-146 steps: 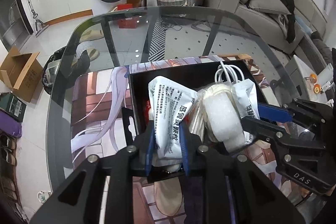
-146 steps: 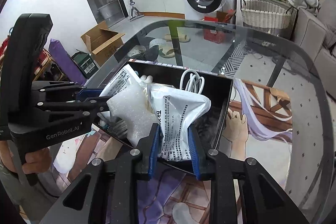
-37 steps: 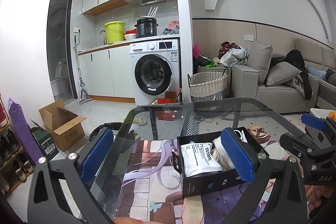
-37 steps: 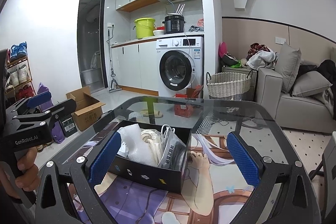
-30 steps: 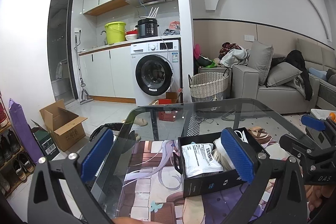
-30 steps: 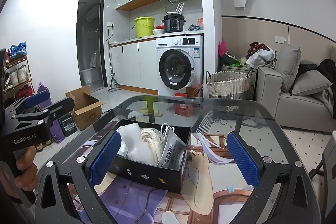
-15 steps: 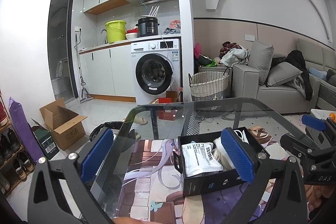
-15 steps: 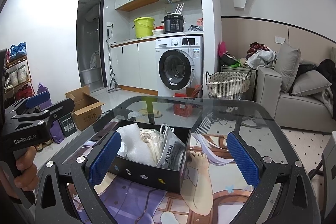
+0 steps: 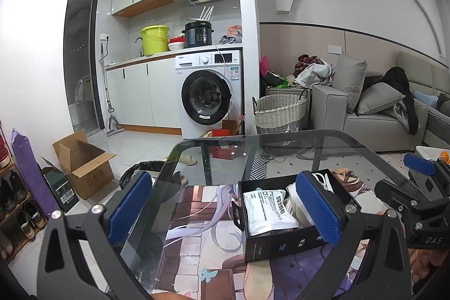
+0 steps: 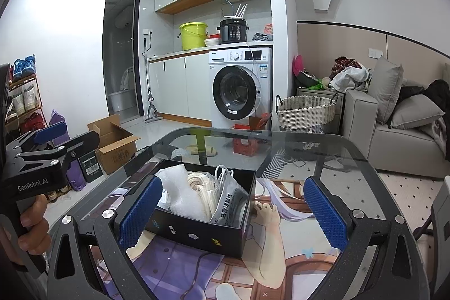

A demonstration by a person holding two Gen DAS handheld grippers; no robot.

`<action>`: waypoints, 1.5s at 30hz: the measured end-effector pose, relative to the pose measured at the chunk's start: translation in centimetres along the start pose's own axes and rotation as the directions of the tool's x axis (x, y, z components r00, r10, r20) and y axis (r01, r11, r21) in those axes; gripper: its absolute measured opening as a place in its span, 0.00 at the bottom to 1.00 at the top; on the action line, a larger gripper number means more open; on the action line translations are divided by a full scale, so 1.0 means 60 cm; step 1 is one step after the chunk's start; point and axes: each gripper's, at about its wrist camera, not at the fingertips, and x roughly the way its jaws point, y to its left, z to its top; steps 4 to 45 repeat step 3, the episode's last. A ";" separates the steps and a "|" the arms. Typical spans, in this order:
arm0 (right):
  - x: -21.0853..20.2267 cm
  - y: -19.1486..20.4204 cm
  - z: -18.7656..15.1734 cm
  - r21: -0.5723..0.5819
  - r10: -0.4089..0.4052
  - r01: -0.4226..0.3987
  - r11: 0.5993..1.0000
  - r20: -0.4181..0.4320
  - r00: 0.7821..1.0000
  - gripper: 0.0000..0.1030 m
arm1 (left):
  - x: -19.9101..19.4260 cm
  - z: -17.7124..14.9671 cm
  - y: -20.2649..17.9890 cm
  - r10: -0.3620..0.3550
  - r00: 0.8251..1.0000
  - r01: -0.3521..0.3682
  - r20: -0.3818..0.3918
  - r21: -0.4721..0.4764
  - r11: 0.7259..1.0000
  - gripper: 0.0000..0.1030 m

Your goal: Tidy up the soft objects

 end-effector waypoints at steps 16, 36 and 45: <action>0.000 0.000 0.000 0.000 0.000 0.000 1.000 0.000 1.000 0.99 | 0.002 0.000 -0.002 0.011 1.000 -0.011 0.000 0.003 1.000 1.00; 0.000 0.000 0.000 0.000 0.000 0.000 1.000 0.000 1.000 0.99 | 0.002 0.000 -0.002 0.011 1.000 -0.011 0.000 0.003 1.000 1.00; 0.000 0.000 0.000 0.000 0.000 0.000 1.000 0.000 1.000 0.99 | 0.002 0.000 -0.002 0.011 1.000 -0.011 0.000 0.003 1.000 1.00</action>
